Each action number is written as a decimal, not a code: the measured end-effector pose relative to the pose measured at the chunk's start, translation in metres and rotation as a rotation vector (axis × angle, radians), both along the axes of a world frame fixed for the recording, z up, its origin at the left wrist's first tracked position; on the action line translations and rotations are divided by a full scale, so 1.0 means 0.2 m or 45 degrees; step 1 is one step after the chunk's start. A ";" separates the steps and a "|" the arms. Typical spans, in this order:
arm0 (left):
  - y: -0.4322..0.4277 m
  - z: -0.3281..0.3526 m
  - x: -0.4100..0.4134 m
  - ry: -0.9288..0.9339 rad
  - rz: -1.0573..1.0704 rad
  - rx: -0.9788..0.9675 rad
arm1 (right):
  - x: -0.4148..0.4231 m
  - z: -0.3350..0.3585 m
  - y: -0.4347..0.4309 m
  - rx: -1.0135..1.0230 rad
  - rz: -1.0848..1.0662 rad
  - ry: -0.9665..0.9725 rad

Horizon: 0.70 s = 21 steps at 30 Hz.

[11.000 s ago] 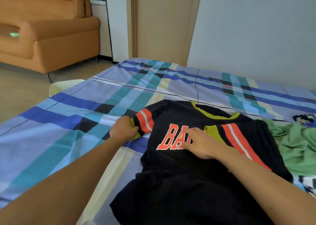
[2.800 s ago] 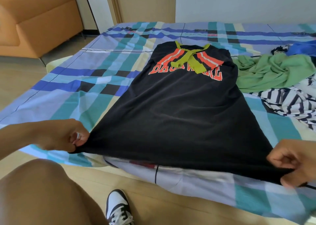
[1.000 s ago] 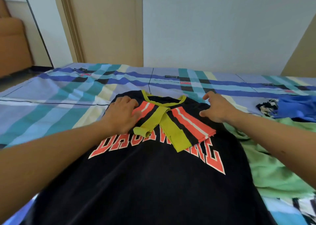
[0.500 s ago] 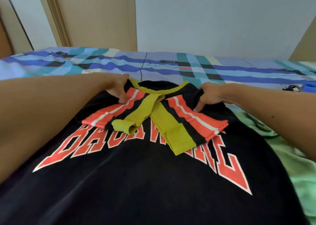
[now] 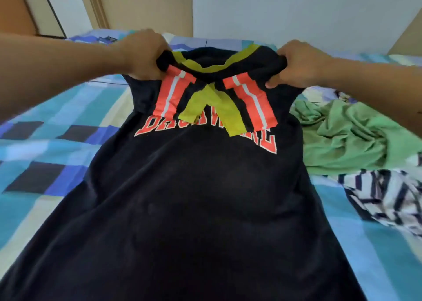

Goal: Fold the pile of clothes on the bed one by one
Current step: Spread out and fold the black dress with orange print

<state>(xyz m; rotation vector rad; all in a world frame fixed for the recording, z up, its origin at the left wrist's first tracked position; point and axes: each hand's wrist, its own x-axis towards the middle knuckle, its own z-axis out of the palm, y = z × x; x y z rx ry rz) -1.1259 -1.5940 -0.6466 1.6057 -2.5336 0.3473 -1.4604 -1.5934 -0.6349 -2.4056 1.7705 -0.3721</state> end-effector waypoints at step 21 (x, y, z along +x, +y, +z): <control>1.38 0.10 0.12 0.488 -0.025 0.331 | -0.07 -0.02 1.33 0.168 0.249 -0.271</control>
